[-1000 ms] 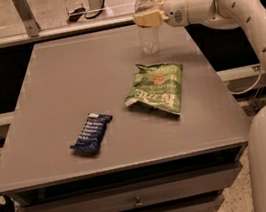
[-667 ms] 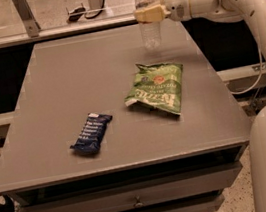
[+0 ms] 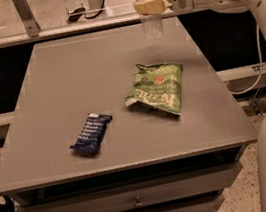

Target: Pick water bottle

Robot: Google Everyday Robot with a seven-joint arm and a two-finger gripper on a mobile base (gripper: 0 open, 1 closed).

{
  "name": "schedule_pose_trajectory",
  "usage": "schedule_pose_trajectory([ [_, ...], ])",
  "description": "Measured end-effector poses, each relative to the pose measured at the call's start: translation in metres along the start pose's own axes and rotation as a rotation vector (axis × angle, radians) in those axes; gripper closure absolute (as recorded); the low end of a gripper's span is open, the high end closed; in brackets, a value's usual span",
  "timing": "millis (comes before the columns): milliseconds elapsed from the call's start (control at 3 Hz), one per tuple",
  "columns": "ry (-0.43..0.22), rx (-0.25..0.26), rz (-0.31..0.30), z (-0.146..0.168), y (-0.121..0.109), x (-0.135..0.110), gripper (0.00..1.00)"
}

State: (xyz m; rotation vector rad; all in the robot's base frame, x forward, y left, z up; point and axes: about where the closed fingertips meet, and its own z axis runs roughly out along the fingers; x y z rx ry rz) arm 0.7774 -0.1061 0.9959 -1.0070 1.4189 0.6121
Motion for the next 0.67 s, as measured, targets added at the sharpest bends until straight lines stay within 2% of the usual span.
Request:
schedule_pose_trajectory([
  [333,-0.024,0.006,-0.083,-0.005,0.007,-0.026,1.00],
  [667,-0.043,0.010,-0.134,-0.008,0.013,-0.040,1.00],
])
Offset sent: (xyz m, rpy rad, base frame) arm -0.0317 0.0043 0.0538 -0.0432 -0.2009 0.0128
